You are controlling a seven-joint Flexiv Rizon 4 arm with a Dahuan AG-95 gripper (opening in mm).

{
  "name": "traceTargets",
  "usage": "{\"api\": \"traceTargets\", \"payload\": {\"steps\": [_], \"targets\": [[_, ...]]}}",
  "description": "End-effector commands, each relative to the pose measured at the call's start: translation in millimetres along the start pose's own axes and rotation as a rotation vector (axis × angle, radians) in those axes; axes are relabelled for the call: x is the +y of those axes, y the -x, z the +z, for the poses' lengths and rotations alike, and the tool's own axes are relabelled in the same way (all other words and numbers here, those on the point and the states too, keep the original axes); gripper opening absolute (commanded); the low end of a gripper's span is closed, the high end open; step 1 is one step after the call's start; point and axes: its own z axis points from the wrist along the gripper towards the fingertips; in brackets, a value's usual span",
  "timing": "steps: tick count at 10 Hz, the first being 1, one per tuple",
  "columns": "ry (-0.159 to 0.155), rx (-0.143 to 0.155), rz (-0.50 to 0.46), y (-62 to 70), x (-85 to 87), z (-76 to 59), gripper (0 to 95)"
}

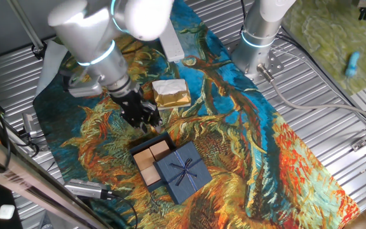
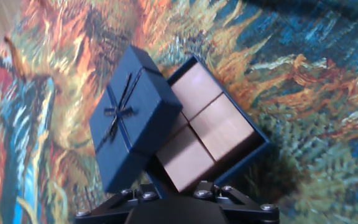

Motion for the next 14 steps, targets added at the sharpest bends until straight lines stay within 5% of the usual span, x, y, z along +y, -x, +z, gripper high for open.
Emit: {"api": "traceTargets", "payload": {"steps": [1, 7, 14], "targets": [[0.014, -0.042, 0.026, 7.3, 6.1, 7.0, 38.0], [0.007, -0.088, 0.075, 36.1, 18.5, 19.2, 38.0], [0.030, -0.146, 0.074, 51.0, 10.0, 30.8, 38.0]]}}
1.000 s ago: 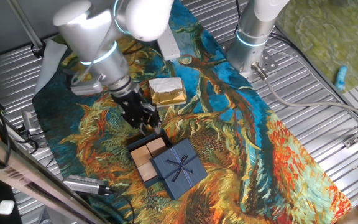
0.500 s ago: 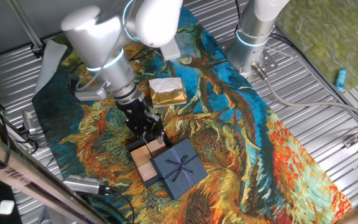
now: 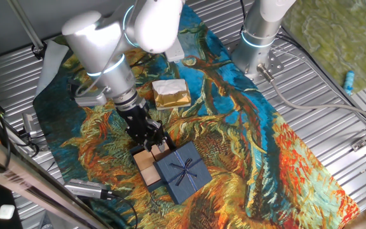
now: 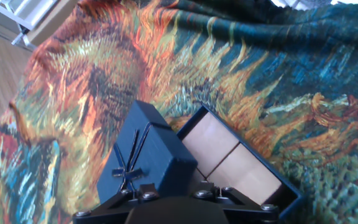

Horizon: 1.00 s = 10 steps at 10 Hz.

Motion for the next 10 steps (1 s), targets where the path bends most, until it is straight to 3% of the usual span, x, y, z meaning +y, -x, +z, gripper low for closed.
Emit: {"api": "traceTargets", "payload": {"steps": [1, 4, 10], "targets": [[0.000, -0.008, 0.005, 3.8, 0.5, 2.6, 38.0], [-0.004, -0.031, 0.009, 7.5, 2.7, 9.6, 38.0], [-0.014, -0.051, 0.002, 9.3, -0.1, 20.3, 38.0]]}}
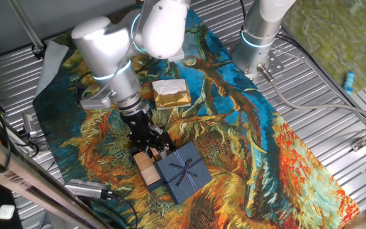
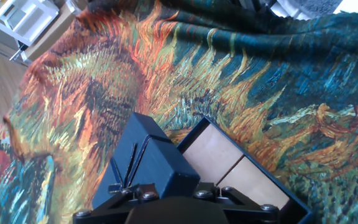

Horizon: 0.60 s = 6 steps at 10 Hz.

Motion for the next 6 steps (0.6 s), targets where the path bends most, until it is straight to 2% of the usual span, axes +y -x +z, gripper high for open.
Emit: {"api": "traceTargets", "payload": {"steps": [1, 2, 6], "targets": [[0.001, -0.004, -0.001, 0.6, -1.0, 2.1, 38.0], [0.002, -0.005, -0.002, 0.9, -1.6, 3.3, 57.0], [0.003, -0.015, -0.007, 1.4, -4.7, 9.9, 57.0]]}}
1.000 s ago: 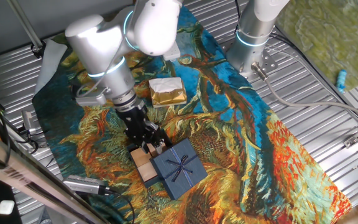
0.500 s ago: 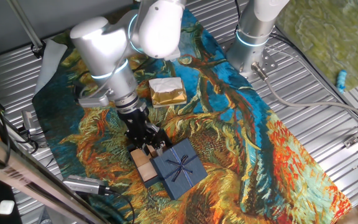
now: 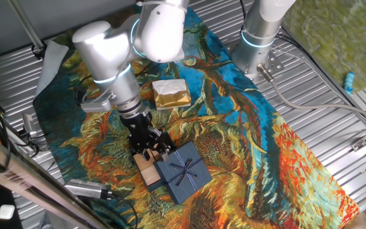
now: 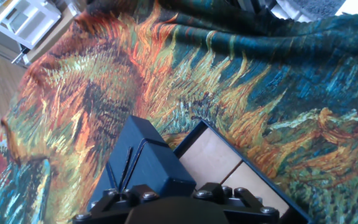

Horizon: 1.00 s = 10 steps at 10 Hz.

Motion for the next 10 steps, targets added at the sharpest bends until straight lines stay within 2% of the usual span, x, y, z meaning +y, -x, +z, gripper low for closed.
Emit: {"api": "traceTargets", "payload": {"steps": [1, 10], "targets": [[-0.007, 0.004, 0.000, -0.6, 0.5, -0.1, 57.0], [-0.020, 0.027, -0.013, 0.0, 0.9, -0.5, 57.0]]}}
